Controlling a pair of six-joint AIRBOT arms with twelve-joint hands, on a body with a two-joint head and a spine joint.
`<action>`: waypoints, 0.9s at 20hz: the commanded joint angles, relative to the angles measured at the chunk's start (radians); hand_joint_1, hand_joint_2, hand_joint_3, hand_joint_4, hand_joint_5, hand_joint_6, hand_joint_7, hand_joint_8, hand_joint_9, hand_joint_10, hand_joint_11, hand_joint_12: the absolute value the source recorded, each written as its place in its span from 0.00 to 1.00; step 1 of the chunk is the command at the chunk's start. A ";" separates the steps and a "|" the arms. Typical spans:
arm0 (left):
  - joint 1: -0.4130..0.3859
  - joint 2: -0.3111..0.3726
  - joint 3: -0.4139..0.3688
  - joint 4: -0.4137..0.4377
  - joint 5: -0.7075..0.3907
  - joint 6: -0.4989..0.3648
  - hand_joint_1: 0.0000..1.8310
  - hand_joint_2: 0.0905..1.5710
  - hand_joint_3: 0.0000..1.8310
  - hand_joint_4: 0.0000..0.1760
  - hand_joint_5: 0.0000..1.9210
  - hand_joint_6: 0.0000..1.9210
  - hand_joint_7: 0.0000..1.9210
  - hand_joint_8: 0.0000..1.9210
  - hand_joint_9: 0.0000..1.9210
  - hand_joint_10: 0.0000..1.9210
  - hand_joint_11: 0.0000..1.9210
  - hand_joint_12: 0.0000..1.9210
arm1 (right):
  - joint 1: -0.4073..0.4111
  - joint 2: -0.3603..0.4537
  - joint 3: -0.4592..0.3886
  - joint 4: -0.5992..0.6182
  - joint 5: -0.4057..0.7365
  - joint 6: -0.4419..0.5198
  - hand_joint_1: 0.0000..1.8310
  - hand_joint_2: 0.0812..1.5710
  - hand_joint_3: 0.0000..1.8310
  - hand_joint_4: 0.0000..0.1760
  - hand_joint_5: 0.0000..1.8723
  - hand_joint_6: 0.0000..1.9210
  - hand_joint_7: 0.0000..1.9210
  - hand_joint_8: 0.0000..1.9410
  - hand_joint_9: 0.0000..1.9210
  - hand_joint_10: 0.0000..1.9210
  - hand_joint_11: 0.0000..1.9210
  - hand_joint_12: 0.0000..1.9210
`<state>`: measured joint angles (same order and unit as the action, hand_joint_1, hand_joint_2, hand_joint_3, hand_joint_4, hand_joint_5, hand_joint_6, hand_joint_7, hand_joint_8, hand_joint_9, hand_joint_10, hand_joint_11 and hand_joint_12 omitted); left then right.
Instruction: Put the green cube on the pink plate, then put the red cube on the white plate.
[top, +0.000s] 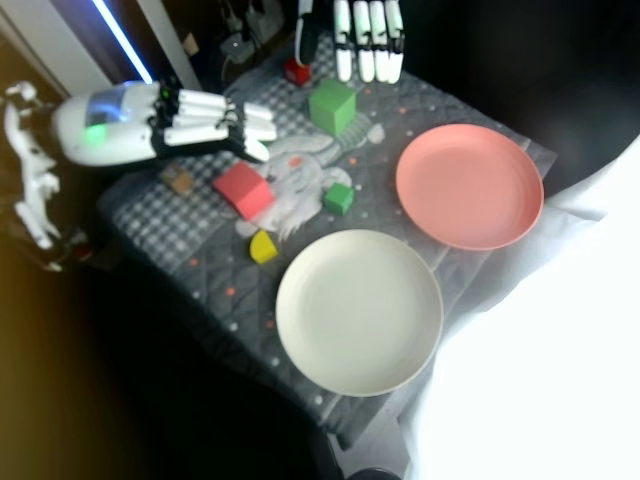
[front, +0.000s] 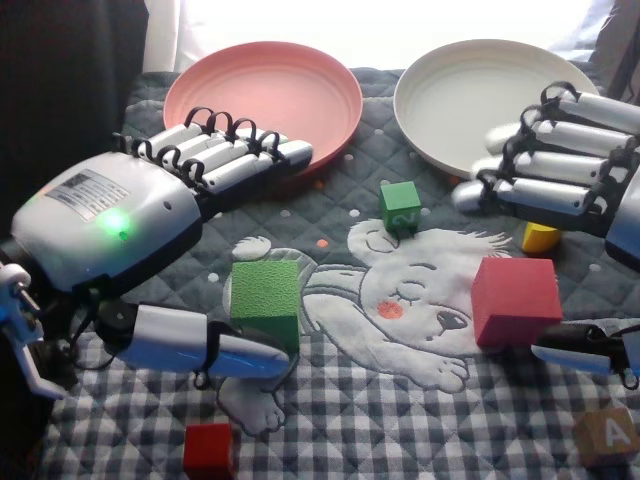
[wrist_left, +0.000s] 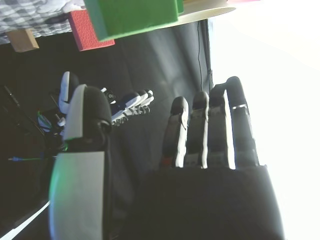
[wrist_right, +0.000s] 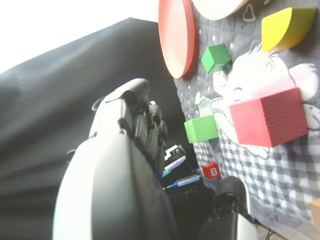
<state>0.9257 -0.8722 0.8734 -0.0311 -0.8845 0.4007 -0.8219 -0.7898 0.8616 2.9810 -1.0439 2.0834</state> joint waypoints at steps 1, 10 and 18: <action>-0.010 -0.008 0.004 -0.001 -0.101 -0.003 0.26 0.56 0.01 0.00 0.05 0.00 0.00 0.00 0.01 0.05 0.00 0.39 | 0.008 0.001 0.002 0.028 -0.115 0.002 0.35 0.57 0.04 0.00 0.20 0.20 0.25 0.07 0.09 0.32 0.00 0.60; -0.018 -0.087 0.078 -0.001 0.020 -0.003 0.34 0.57 0.00 0.00 0.19 0.00 0.31 0.01 0.20 0.25 0.00 0.81 | 0.008 -0.007 0.005 0.028 -0.115 0.002 0.34 0.59 0.00 0.00 0.24 0.12 0.28 0.01 0.12 0.22 0.00 0.51; -0.032 -0.148 0.134 -0.015 0.092 -0.003 0.39 0.68 0.01 0.00 0.24 0.01 0.33 0.00 0.18 0.38 0.03 0.85 | 0.008 -0.012 0.007 0.028 -0.115 0.003 0.35 0.58 0.00 0.00 0.25 0.08 0.26 0.00 0.12 0.19 0.00 0.50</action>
<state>0.8970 -1.0084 1.0035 -0.0460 -0.7273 0.3973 -0.8219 -0.8021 0.8665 2.9829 -1.0393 2.0834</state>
